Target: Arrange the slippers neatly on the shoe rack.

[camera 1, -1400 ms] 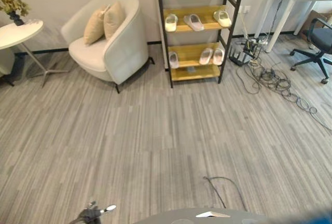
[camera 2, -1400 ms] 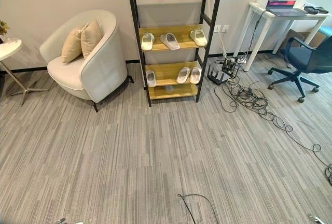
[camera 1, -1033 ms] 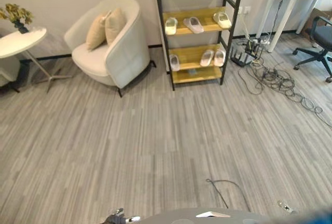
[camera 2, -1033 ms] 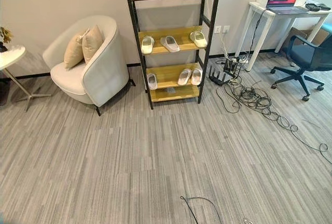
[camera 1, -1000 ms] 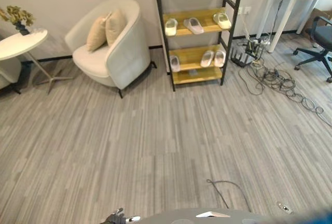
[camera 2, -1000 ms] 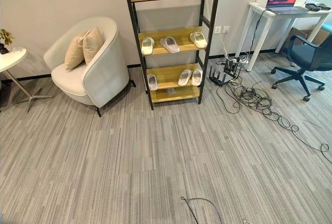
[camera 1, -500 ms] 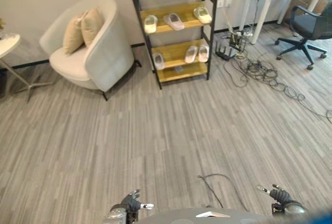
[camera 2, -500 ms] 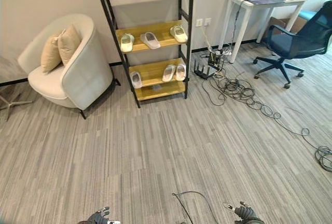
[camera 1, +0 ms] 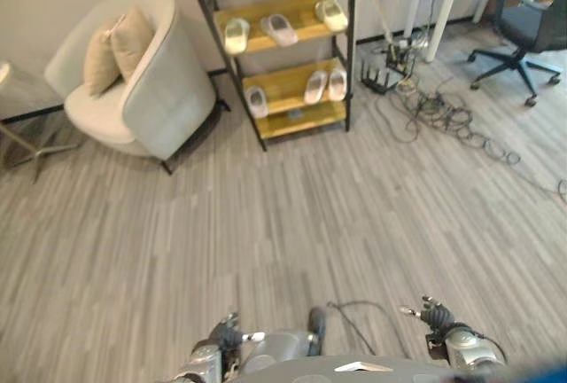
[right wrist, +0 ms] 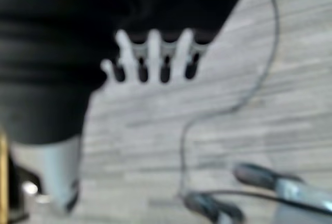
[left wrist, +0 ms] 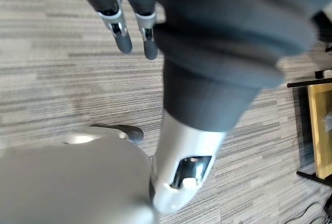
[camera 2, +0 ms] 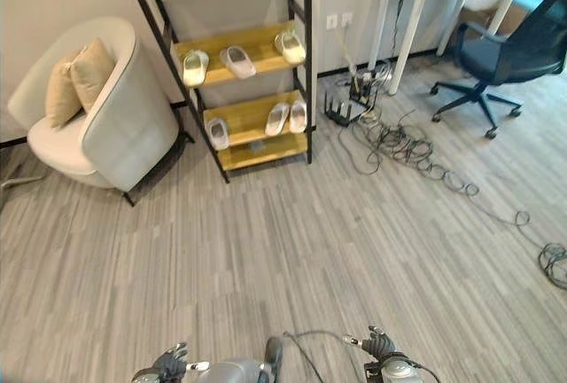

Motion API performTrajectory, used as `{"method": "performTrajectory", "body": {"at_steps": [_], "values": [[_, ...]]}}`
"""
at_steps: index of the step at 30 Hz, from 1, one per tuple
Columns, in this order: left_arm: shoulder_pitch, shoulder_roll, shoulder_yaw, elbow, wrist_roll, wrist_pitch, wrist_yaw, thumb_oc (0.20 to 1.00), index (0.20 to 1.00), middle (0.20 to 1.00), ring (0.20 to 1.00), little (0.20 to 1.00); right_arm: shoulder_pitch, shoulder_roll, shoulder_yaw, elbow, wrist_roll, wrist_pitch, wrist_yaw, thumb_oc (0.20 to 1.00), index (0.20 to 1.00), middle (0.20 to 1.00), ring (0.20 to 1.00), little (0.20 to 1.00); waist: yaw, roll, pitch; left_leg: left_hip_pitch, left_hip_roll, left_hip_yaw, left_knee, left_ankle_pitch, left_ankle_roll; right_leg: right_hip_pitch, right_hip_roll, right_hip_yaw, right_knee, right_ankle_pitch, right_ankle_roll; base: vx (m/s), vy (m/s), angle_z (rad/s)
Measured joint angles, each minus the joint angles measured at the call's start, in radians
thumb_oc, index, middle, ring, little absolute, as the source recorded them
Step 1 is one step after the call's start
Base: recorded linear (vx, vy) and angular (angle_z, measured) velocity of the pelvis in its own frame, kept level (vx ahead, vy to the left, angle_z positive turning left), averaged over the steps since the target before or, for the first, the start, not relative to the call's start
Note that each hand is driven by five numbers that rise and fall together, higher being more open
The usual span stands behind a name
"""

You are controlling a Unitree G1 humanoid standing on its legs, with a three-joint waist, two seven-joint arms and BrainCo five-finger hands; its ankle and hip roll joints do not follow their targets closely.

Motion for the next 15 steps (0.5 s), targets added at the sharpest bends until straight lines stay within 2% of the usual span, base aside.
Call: {"method": "performTrajectory", "body": {"at_steps": [1,2,3,4,5,6,7,8,9,10,11,12,13,15], "values": [[0.002,0.012,-0.006,0.003,0.0,0.002,0.001,1.0,1.0,1.0,1.0,1.0,0.015,0.002,0.005,-0.006,-0.006,-0.001,0.001,1.0,1.0,1.0,1.0,1.0,-0.006,-0.014,0.002,0.032,0.004,-0.002,-0.023,-0.002,0.008,-0.08,-0.002,-0.026,0.195,-0.012,0.05,0.18,-0.006,-0.26],[-0.003,0.032,-0.015,0.005,0.0,0.005,0.001,1.0,1.0,1.0,1.0,1.0,0.013,0.007,0.007,-0.021,-0.024,0.001,0.002,1.0,1.0,1.0,1.0,1.0,0.0,-0.029,0.009,0.049,0.012,0.004,-0.023,-0.01,-0.005,-0.216,-0.038,-0.059,0.473,0.001,0.099,0.17,-0.034,0.0],[-0.009,0.047,-0.025,0.005,0.0,0.003,0.002,1.0,1.0,1.0,1.0,1.0,0.031,0.01,0.011,-0.031,-0.037,0.0,0.003,1.0,1.0,1.0,1.0,1.0,-0.006,-0.053,0.003,0.069,0.002,0.005,-0.027,-0.018,-0.023,-0.313,-0.106,-0.103,0.624,0.002,0.128,0.36,-0.131,0.1],[-0.023,0.048,-0.026,0.007,-0.001,0.004,0.002,1.0,1.0,1.0,1.0,1.0,0.037,0.012,0.013,-0.029,-0.037,0.001,0.005,1.0,1.0,1.0,1.0,1.0,-0.003,-0.053,0.008,0.106,-0.001,-0.01,-0.022,-0.045,-0.025,-0.361,-0.159,-0.113,0.652,0.002,0.128,0.37,-0.187,0.24],[-0.03,0.048,-0.03,0.006,-0.002,0.003,0.001,1.0,1.0,1.0,1.0,1.0,0.037,0.018,0.019,-0.026,-0.039,0.001,0.005,1.0,1.0,1.0,1.0,1.0,-0.003,-0.045,0.007,0.142,0.001,-0.056,-0.017,-0.101,-0.046,-0.4,-0.237,-0.148,0.656,0.001,0.113,0.38,-0.246,0.24],[-0.049,0.048,-0.038,0.0,-0.002,0.002,0.002,1.0,1.0,1.0,1.0,1.0,0.032,0.022,0.031,-0.017,-0.047,0.001,0.006,1.0,1.0,1.0,1.0,1.0,-0.005,-0.038,0.007,0.145,0.001,-0.071,0.0,-0.134,-0.049,-0.429,-0.281,-0.157,0.583,0.012,0.091,0.3,-0.243,0.39],[-0.058,0.044,-0.039,-0.003,-0.002,0.001,0.002,1.0,1.0,1.0,1.0,1.0,0.032,0.022,0.051,-0.016,-0.062,0.002,0.007,1.0,1.0,1.0,1.0,1.0,-0.005,-0.022,0.009,0.148,0.013,-0.092,0.01,-0.151,-0.052,-0.446,-0.302,-0.15,0.454,0.022,0.067,0.33,-0.28,0.46],[-0.067,0.04,-0.039,-0.001,-0.002,0.001,0.005,1.0,1.0,1.0,1.0,1.0,0.029,0.023,0.052,-0.01,-0.062,0.0,0.006,1.0,1.0,1.0,1.0,1.0,-0.015,-0.005,0.018,0.165,0.029,-0.113,0.013,-0.156,-0.052,-0.454,-0.282,-0.091,0.331,0.048,0.093,0.29,-0.275,0.63],[-0.065,0.039,-0.037,0.007,-0.002,0.003,0.013,1.0,1.0,1.0,1.0,1.0,0.027,0.022,0.052,0.006,-0.062,0.0,0.009,1.0,1.0,1.0,1.0,1.0,-0.035,0.013,0.025,0.195,0.06,-0.143,0.01,-0.183,-0.074,-0.447,-0.218,0.046,0.162,0.1,0.128,0.27,-0.285,0.78],[-0.063,0.041,-0.037,0.009,-0.002,0.003,0.016,1.0,1.0,1.0,1.0,1.0,0.017,0.027,0.051,0.008,-0.059,-0.001,0.012,1.0,1.0,1.0,1.0,1.0,-0.044,0.014,0.02,0.207,0.074,-0.159,0.01,-0.192,-0.081,-0.44,-0.183,0.117,0.105,0.137,0.137,0.25,-0.277,0.98],[-0.056,0.045,-0.039,0.009,-0.002,0.0,0.017,1.0,1.0,1.0,1.0,1.0,0.02,0.035,0.045,0.017,-0.056,0.0,0.014,1.0,1.0,1.0,1.0,1.0,-0.059,0.0,0.013,0.224,0.079,-0.168,0.01,-0.198,-0.094,-0.446,-0.166,0.129,0.09,0.198,0.133,0.25,-0.301,1.01],[-0.048,0.053,-0.043,0.009,-0.001,-0.004,0.021,1.0,1.0,1.0,1.0,1.0,0.019,0.036,0.044,0.035,-0.057,0.001,0.019,1.0,1.0,1.0,1.0,1.0,-0.061,-0.025,-0.003,0.24,0.084,-0.186,0.015,-0.212,-0.119,-0.439,-0.143,0.132,0.095,0.26,0.114,0.24,-0.329,1.02],[-0.042,0.028,-0.049,0.012,-0.001,-0.003,0.022,1.0,1.0,1.0,1.0,1.0,0.02,0.02,0.035,0.064,-0.058,0.005,0.02,1.0,1.0,1.0,1.0,1.0,-0.062,-0.001,-0.018,0.24,0.108,-0.217,0.039,-0.216,-0.129,-0.427,-0.131,0.115,0.124,0.24,0.11,0.18,-0.288,0.83],[-0.041,-0.005,-0.056,0.006,-0.001,-0.004,0.022,1.0,1.0,1.0,1.0,1.0,0.016,-0.004,0.042,0.097,-0.066,0.021,0.017,1.0,1.0,1.0,1.0,1.0,-0.041,0.004,-0.029,0.214,0.129,-0.23,0.136,-0.173,-0.139,-0.375,-0.121,0.063,0.105,0.205,0.068,0.16,-0.269,0.6]]}}
